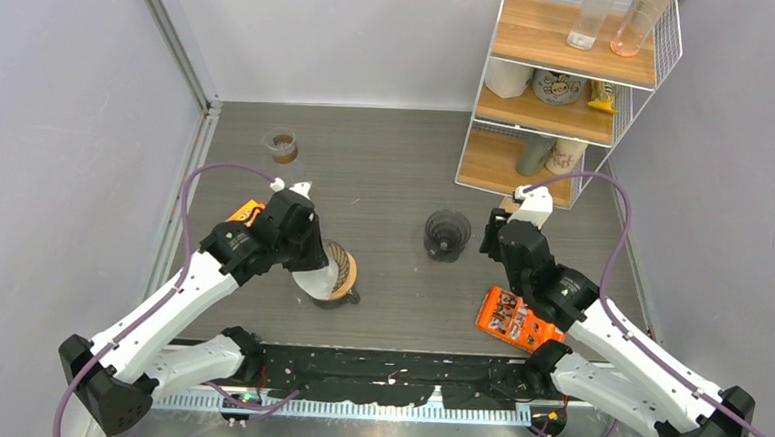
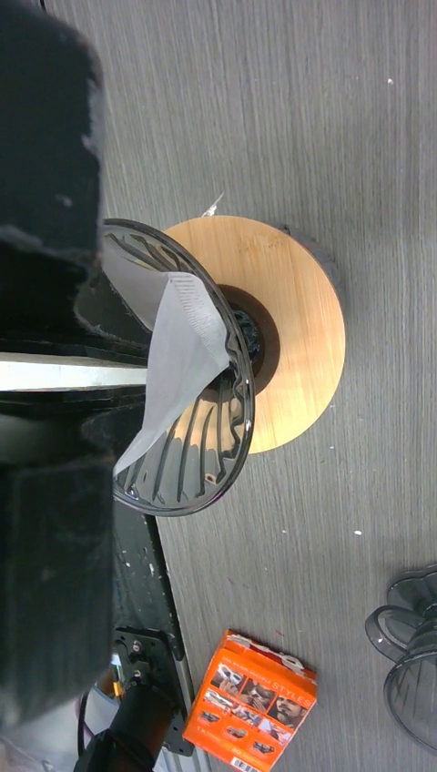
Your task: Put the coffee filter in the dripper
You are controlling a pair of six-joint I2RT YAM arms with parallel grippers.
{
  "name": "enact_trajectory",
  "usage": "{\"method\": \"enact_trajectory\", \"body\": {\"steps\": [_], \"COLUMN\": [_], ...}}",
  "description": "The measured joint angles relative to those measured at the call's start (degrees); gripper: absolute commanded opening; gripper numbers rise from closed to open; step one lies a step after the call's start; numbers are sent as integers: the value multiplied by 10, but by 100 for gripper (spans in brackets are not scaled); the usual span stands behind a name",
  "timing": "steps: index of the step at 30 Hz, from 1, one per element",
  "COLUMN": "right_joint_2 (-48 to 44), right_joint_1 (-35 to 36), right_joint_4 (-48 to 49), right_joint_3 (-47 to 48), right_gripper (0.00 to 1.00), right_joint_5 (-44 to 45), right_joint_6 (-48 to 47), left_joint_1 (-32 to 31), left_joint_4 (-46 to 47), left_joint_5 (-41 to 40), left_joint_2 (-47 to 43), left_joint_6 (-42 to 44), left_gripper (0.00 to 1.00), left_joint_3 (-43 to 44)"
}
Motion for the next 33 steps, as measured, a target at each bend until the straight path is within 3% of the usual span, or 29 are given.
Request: {"method": "enact_trajectory", "body": {"steps": [6, 14, 20, 24, 27, 33], "right_joint_2": [-56, -59, -33, -15, -5, 1], "right_joint_1": [-1, -3, -13, -29, -43, -62], "right_joint_4": [27, 53, 59, 61, 62, 65], "right_joint_3": [-65, -77, -77, -77, -77, -77], "right_gripper": [59, 74, 84, 90, 92, 94], "right_joint_5": [79, 119, 115, 96, 76, 39], "right_joint_6": [3, 7, 13, 16, 18, 20], "left_joint_1": [-2, -14, -21, -22, -22, -22], "left_joint_4": [3, 0, -18, -27, -30, -31], "left_joint_5": [5, 2, -8, -12, -11, -10], "left_joint_2": [13, 48, 69, 69, 70, 90], "left_joint_6": [-16, -25, -24, -22, -19, -11], "left_gripper": [18, 17, 18, 25, 29, 30], "left_joint_3": [0, 10, 21, 22, 22, 22]}}
